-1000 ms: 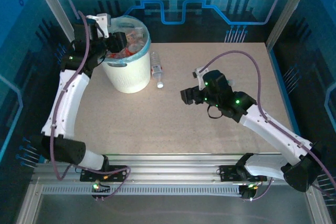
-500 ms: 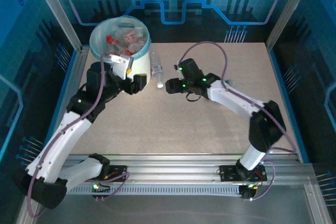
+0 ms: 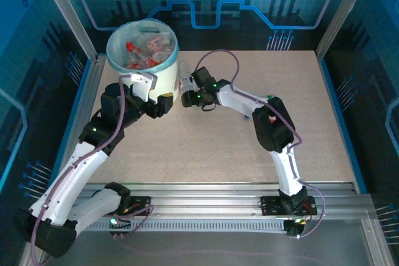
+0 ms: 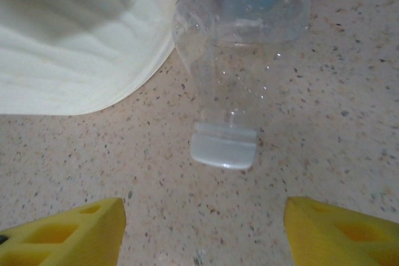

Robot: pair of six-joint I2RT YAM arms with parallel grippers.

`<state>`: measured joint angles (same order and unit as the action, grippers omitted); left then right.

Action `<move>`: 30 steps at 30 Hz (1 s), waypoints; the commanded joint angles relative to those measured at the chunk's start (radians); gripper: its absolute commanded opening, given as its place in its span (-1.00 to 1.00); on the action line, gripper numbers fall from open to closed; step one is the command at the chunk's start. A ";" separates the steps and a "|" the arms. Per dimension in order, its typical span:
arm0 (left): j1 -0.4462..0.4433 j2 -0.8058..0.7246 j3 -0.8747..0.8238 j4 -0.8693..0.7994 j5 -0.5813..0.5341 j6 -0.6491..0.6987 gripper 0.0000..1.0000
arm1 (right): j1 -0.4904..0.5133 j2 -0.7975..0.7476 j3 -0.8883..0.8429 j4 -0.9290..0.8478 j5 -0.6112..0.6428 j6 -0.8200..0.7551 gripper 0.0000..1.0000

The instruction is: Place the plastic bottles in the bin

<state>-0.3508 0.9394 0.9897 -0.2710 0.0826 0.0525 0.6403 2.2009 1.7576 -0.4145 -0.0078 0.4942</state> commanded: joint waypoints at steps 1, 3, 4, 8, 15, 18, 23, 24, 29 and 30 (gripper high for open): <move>-0.002 -0.014 -0.019 0.029 -0.016 0.011 0.56 | 0.001 0.070 0.089 -0.039 -0.021 0.006 0.34; -0.002 -0.014 -0.020 0.028 -0.024 0.010 0.56 | -0.001 0.116 0.140 -0.057 -0.023 0.007 0.32; -0.002 -0.014 -0.020 0.027 -0.026 0.010 0.56 | -0.002 0.133 0.161 -0.069 -0.021 0.009 0.31; 0.000 -0.016 -0.020 0.023 -0.030 0.010 0.56 | -0.008 0.196 0.210 -0.092 -0.018 0.018 0.28; 0.009 -0.016 -0.023 0.027 -0.029 0.008 0.56 | -0.016 0.215 0.207 -0.074 -0.029 0.033 -0.07; 0.015 -0.017 -0.023 0.029 -0.030 0.004 0.56 | -0.019 0.197 0.186 -0.060 -0.041 0.035 -0.23; 0.020 -0.020 -0.024 0.028 -0.042 -0.001 0.56 | -0.019 0.130 0.101 -0.032 -0.050 0.029 -0.45; 0.020 -0.021 -0.022 0.028 -0.047 -0.005 0.56 | -0.019 0.090 0.073 -0.022 -0.052 0.025 -0.48; 0.019 -0.018 -0.017 0.024 -0.049 -0.017 0.60 | -0.023 -0.060 -0.116 0.047 -0.046 0.008 -0.56; 0.020 -0.017 -0.011 0.017 -0.054 -0.017 0.62 | -0.025 -0.099 -0.160 0.064 -0.046 0.006 -0.57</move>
<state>-0.3367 0.9390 0.9787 -0.2634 0.0467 0.0505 0.6270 2.2158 1.6691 -0.4011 -0.0391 0.5163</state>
